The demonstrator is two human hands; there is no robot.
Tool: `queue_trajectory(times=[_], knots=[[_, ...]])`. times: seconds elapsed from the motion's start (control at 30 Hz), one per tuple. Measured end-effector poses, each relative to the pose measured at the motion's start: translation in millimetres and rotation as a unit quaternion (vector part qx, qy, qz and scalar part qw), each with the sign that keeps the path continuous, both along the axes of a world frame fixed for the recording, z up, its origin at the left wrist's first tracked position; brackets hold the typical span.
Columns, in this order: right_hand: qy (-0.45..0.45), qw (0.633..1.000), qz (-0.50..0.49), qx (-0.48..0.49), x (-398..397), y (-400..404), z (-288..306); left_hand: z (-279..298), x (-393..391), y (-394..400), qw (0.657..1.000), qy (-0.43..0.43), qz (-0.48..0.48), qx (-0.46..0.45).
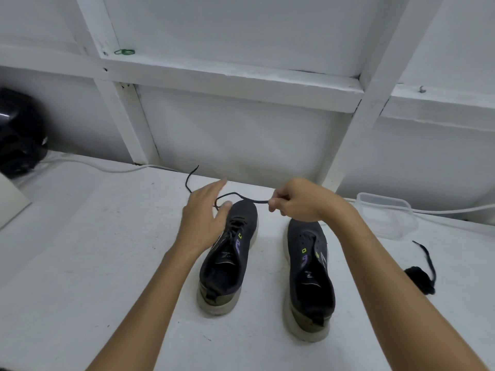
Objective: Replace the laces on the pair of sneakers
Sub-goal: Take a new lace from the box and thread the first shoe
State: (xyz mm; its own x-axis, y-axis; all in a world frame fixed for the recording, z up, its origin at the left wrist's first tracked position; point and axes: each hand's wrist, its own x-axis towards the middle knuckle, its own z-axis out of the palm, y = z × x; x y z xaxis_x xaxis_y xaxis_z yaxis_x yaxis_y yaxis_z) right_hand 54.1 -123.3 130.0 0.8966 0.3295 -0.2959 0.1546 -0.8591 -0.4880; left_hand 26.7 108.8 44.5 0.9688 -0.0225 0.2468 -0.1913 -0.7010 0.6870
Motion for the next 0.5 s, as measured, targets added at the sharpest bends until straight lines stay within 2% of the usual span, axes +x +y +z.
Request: queue_trajectory(times=[0.07, 0.13, 0.33, 0.43, 0.5], knots=[[-0.005, 1.000, 0.012, 0.011, -2, 10, -2, 14, 1, -16, 0.995, -0.047, -0.082, 0.014], [-0.008, 1.000, 0.020, 0.019, -3, 18, -2, 20, 2, -26, 0.991, -0.057, -0.117, 0.017], [-0.012, 0.999, -0.007, 0.031, -3, 7, -4, 8, 11, -6, 0.998, -0.007, -0.057, 0.001], [-0.011, 0.997, -0.006, 0.071, -5, 12, 0, 15, 5, -14, 0.994, -0.015, -0.113, -0.001], [-0.022, 0.998, 0.005, 0.064, -5, 19, 2, 18, 2, -23, 0.990, -0.023, -0.136, 0.000]])
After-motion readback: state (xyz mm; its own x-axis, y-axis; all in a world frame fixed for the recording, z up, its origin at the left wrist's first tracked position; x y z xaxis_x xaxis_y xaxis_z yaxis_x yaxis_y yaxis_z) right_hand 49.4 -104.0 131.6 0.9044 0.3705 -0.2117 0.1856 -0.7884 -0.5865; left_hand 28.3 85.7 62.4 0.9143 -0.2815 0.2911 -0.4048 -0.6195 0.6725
